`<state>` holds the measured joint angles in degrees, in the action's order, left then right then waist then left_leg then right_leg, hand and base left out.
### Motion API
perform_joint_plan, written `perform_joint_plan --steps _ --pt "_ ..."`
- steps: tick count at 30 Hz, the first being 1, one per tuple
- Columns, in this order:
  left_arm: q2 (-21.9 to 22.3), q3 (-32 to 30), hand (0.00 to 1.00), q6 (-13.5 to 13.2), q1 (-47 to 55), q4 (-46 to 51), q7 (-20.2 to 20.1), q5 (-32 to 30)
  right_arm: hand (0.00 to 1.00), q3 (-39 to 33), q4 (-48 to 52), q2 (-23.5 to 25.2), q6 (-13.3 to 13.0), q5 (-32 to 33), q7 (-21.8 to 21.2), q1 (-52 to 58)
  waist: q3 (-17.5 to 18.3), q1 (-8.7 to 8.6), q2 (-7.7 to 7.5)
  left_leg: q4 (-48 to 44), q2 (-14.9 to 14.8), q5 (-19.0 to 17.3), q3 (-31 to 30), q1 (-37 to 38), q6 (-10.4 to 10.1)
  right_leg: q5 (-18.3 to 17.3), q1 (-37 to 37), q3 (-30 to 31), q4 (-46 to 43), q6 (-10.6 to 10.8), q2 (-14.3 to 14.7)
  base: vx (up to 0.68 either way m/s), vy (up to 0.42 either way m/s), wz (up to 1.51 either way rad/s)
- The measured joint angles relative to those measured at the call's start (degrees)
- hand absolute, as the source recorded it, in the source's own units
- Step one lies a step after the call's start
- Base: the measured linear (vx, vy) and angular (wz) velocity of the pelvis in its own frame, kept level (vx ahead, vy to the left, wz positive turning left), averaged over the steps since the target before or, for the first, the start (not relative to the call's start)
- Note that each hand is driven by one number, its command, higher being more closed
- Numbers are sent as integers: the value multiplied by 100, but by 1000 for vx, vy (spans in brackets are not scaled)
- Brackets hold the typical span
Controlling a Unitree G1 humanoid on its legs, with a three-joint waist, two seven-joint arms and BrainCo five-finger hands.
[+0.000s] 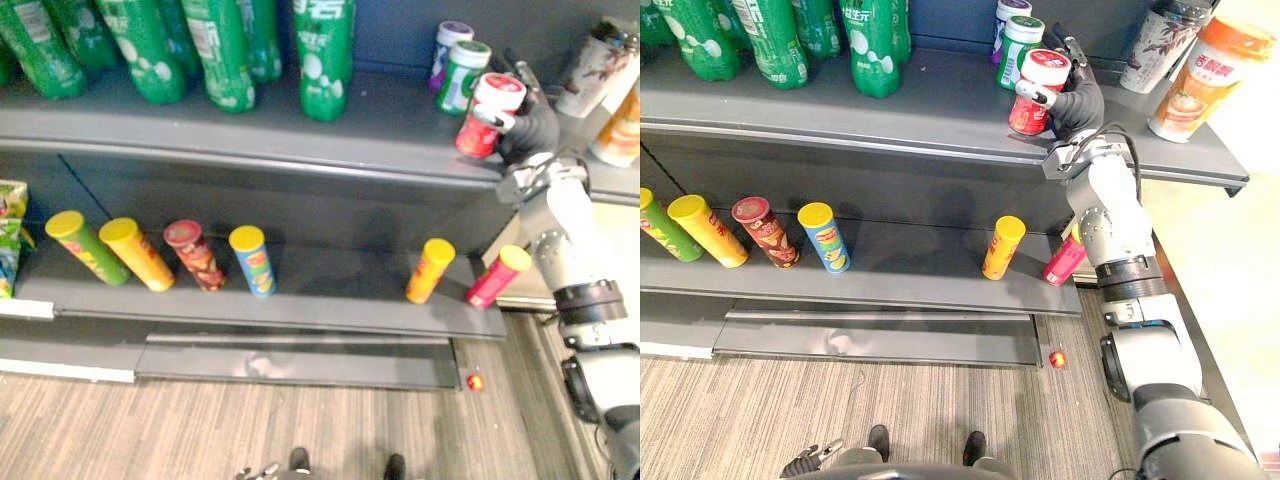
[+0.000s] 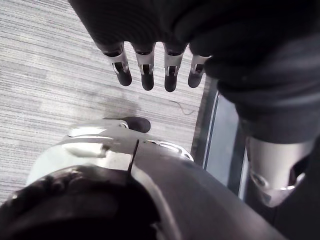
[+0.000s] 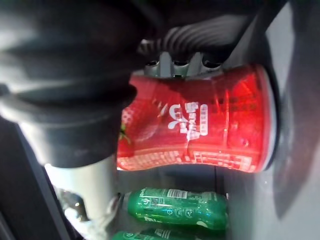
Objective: Put the gum and the chips on the shelf.
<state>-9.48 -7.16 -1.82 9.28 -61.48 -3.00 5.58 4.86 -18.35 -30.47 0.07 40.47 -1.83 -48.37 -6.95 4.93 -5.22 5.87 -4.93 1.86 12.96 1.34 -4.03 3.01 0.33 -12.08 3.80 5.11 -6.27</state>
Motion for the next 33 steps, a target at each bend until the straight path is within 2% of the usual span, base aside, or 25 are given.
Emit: perform_joint_plan --steps 6,14,18,25,27,30,31,33 --pt "5 -14 0 -1 -8 -3 33 1 0 -71 222 17 -13 -83 63 131 -2 2 -5 0 -17 29 14 60 41 8 6 13 -17 -8 9 6 -3 0" --pt "37 -139 0 -2 7 -10 63 -6 0 -503 566 227 -112 -372 453 375 -1 -41 -5 0 -52 53 1 82 42 8 9 14 -47 -10 37 0 0 0" --pt "47 -230 0 -11 5 -8 91 -6 0 -890 1079 226 -313 -413 563 374 1 -46 -6 0 -56 70 -26 80 38 9 11 -3 -56 -11 40 0 0 2" --pt "50 -232 0 -12 14 -9 197 -9 0 -1084 1630 242 -651 -417 665 356 6 -114 -9 0 -63 116 -85 78 35 9 23 -41 -82 -12 43 0 0 3" --pt "50 -232 0 -12 25 -9 222 -10 0 -1124 1918 377 -691 -419 662 357 11 -125 -10 0 -73 123 -84 79 31 9 22 -40 -85 -12 51 0 0 0" --pt "51 -227 0 -13 50 -10 280 -13 0 -975 2605 1012 -924 -479 671 581 32 -168 -16 0 -86 126 -72 81 28 9 17 -33 -85 -13 61 0 0 0" --pt "51 -227 0 -13 51 -10 281 -14 0 -905 2670 1065 -940 -494 672 639 37 -167 -19 0 -86 126 -73 81 28 9 18 -33 -85 -13 61 0 0 0" --pt "50 -223 0 -16 51 -15 300 -27 0 -101 3120 1507 -1026 -732 525 1270 80 -165 -56 -1 -89 125 -67 81 28 8 17 -23 -85 -13 63 0 0 0"
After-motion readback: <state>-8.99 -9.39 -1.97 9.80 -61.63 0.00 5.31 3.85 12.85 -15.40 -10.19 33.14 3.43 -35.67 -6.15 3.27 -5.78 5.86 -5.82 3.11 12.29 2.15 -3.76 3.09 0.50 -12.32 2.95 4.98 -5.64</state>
